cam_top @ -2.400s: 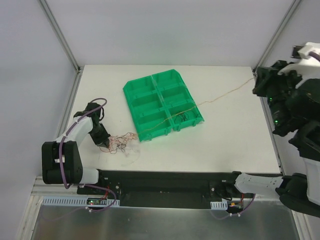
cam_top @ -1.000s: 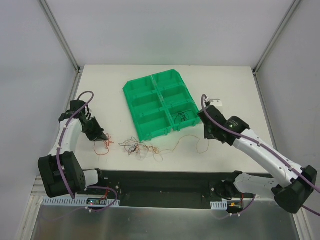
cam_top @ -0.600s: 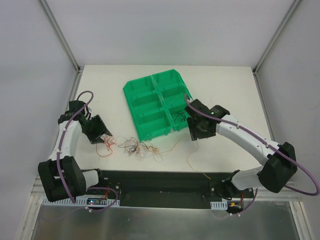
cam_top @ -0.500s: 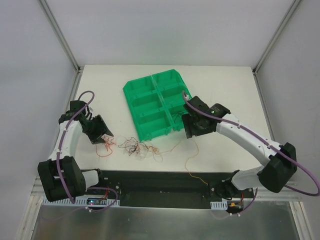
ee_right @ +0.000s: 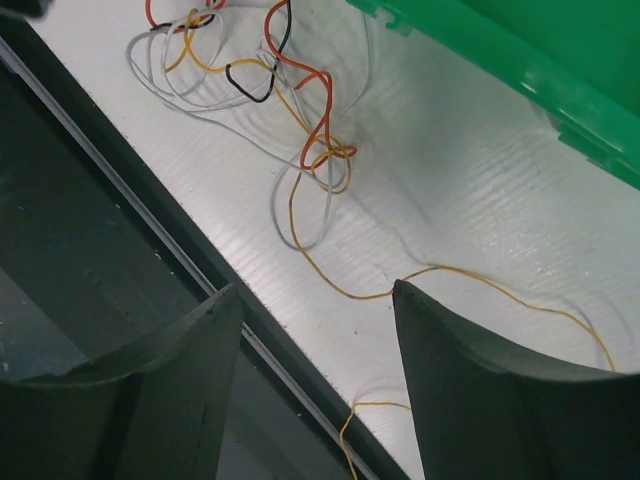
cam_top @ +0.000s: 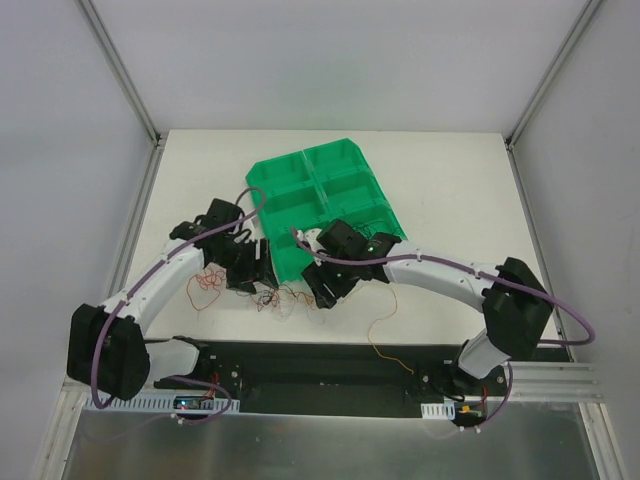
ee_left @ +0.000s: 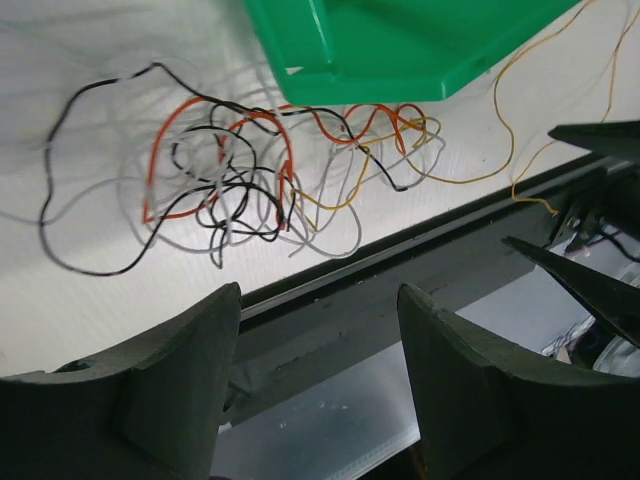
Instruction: Untangle the cables
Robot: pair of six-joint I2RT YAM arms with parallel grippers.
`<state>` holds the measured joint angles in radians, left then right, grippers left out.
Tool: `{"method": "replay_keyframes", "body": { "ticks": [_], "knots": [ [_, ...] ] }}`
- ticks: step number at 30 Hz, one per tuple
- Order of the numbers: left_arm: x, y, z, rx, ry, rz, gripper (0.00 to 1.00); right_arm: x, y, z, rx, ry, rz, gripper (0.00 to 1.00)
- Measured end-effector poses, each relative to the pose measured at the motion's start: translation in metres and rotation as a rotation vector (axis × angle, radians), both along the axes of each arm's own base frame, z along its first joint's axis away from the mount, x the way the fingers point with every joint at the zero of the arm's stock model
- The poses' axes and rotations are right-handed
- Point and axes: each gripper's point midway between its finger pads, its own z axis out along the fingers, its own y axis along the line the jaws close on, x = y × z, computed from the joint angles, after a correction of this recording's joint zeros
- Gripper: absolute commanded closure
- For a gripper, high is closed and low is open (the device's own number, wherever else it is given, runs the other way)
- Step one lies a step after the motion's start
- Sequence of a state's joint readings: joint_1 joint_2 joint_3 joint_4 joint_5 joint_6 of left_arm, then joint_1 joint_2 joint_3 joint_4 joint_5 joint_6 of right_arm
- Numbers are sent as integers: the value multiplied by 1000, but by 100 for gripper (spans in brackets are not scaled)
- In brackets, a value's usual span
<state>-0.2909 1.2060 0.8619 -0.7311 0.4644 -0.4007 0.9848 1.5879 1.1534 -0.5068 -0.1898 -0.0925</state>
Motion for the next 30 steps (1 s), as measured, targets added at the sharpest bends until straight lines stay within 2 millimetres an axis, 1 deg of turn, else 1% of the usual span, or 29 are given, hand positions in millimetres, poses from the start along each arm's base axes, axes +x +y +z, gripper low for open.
{"method": "replay_keyframes", "body": {
  "ticks": [4, 6, 7, 9, 11, 13, 14, 17, 18, 19, 22, 25, 26, 27, 29, 30],
  "knots": [
    [-10, -21, -18, 14, 69, -98, 28, 0, -1, -17, -1, -32, 80, 36],
    [-13, -28, -27, 21, 108, -125, 26, 0, -2, -25, -3, -48, 102, 37],
    [-15, -31, -32, 26, 127, -136, 25, -1, -3, -30, -8, -53, 115, 39],
    [-15, -35, -39, 38, 157, -145, 24, -3, -2, -40, -24, -52, 137, 44],
    [-13, -38, -43, 45, 178, -140, 24, -5, 1, -50, -39, -50, 164, 56],
    [-10, -38, -50, 60, 199, -125, 26, -8, 2, -58, -58, -43, 188, 70],
    [-9, -38, -54, 70, 209, -117, 27, -10, 1, -61, -65, -41, 195, 76],
    [-8, -33, -67, 115, 247, -97, 32, -13, 2, -62, -71, -42, 205, 94],
    [-8, -31, -71, 129, 256, -92, 34, -14, 2, -60, -73, -45, 204, 98],
    [-8, -29, -75, 146, 262, -88, 37, -14, 1, -58, -73, -51, 202, 100],
    [-6, -23, -84, 181, 281, -68, 45, -14, -2, -39, -62, -91, 181, 100],
    [-3, -16, -87, 184, 304, -28, 50, -10, -7, 2, -9, -183, 148, 100],
    [-2, -13, -89, 184, 310, -12, 51, -7, -9, 24, 19, -230, 127, 100],
    [-2, -8, -91, 188, 319, 6, 51, -4, -10, 40, 44, -265, 108, 100],
    [-4, -1, -93, 187, 341, 38, 52, 5, -15, 84, 109, -359, 56, 100],
    [-4, 2, -94, 182, 352, 54, 53, 9, -17, 102, 135, -397, 35, 100]
  ]
}}
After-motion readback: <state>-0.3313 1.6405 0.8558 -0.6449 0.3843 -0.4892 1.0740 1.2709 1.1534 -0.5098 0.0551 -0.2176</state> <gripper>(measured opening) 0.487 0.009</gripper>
